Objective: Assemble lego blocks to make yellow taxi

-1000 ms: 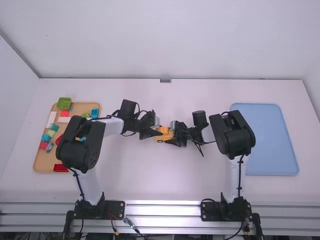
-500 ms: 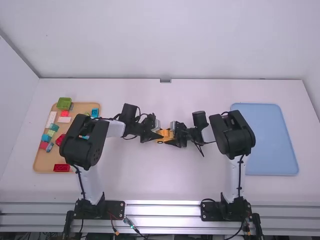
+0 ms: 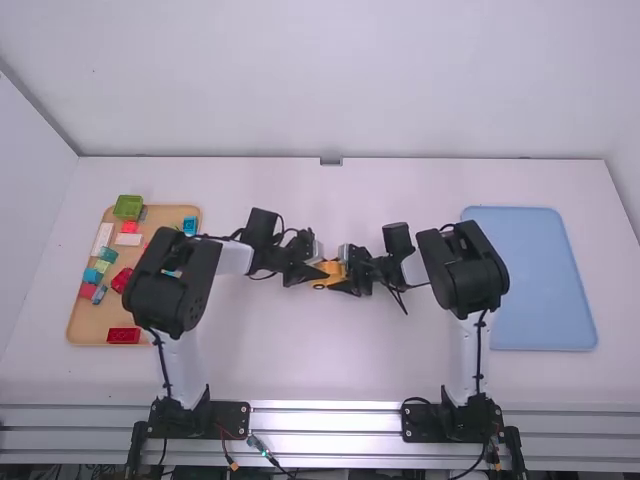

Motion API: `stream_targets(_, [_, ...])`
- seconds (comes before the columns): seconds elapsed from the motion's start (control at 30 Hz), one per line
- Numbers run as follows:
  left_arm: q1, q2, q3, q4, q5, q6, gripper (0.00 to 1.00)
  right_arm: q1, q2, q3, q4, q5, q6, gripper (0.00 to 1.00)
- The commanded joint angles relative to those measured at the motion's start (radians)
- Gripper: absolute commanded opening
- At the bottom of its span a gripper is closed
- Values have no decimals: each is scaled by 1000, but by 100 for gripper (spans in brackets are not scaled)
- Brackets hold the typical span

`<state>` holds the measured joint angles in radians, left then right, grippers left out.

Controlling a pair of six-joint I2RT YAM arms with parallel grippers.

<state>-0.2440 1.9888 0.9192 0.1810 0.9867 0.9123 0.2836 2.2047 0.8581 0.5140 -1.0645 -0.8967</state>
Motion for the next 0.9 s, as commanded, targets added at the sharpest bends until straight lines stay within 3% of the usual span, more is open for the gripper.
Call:
stream_targets(0.0, [-30,18,-2,-8,-19,-3,2,11,14,12,2,-11,5,51])
stream_targets(0.3, [-41,18,-22,-25,-93,-3,2,8,14,12,2,-12,5,51])
stream_targets(0.67, [-45,64,-74,66,-92,-6,2,4,14,12,5,-13,-2,51])
stream_targets(0.87, [-54,82,-17,-49,-174,0,2,3,13,12,5,-12,-3,51])
